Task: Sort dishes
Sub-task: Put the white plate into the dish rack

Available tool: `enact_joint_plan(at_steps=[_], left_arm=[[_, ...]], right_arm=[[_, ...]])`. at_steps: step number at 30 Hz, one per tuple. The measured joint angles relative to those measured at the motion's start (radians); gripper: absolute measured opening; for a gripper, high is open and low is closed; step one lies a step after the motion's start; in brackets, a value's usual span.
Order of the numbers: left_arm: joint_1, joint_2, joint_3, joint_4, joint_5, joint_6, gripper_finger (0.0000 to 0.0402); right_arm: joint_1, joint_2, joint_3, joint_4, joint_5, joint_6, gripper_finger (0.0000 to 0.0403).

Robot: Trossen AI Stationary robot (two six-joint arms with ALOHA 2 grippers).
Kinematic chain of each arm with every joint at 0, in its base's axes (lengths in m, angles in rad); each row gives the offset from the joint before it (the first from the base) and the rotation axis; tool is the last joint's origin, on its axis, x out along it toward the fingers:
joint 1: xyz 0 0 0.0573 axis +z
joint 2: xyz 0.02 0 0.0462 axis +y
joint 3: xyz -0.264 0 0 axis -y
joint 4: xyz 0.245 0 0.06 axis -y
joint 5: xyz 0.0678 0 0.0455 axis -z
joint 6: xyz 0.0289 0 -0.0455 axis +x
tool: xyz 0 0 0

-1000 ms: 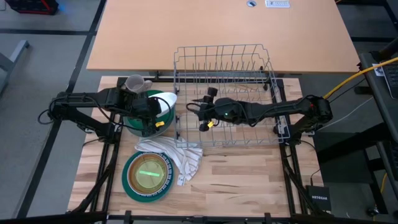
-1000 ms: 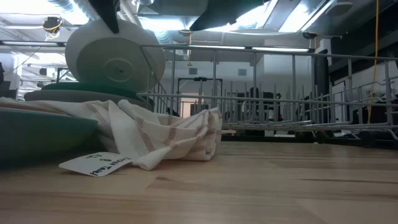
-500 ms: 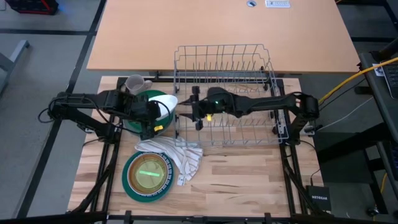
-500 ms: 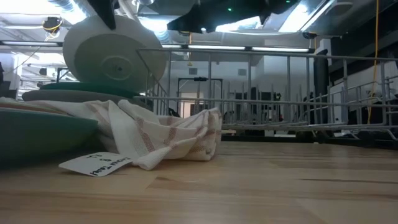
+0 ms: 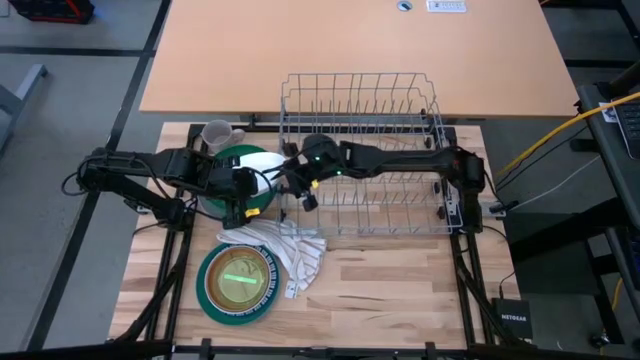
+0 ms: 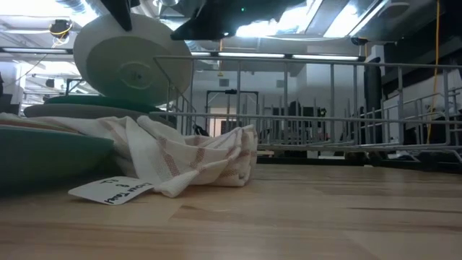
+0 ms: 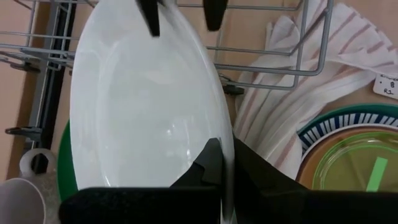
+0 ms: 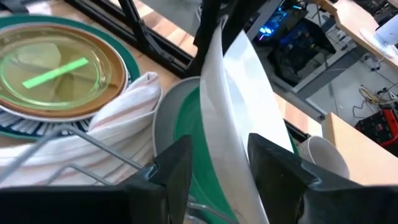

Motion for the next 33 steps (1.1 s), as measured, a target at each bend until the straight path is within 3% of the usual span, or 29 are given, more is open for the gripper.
enact_joint_plan(at_steps=[6, 15, 21, 33], left_arm=[[-0.004, 0.000, 0.000, 0.001, -0.009, 0.033, 0.0000], [-0.006, -0.001, 0.000, 0.001, -0.028, 0.149, 0.0000], [-0.005, -0.001, 0.000, 0.000, -0.027, 0.218, 0.0006], [-0.005, 0.001, 0.001, 0.013, -0.051, 0.219, 0.0082]], right_arm=[[0.000, 0.013, 0.017, -0.019, 0.000, -0.030, 0.0125], [0.000, 0.013, 0.017, -0.034, -0.014, -0.057, 0.0026], [0.001, 0.013, 0.017, -0.039, -0.008, -0.091, 0.0023], [0.000, 0.015, 0.015, -0.010, 0.003, -0.099, 0.0020]])
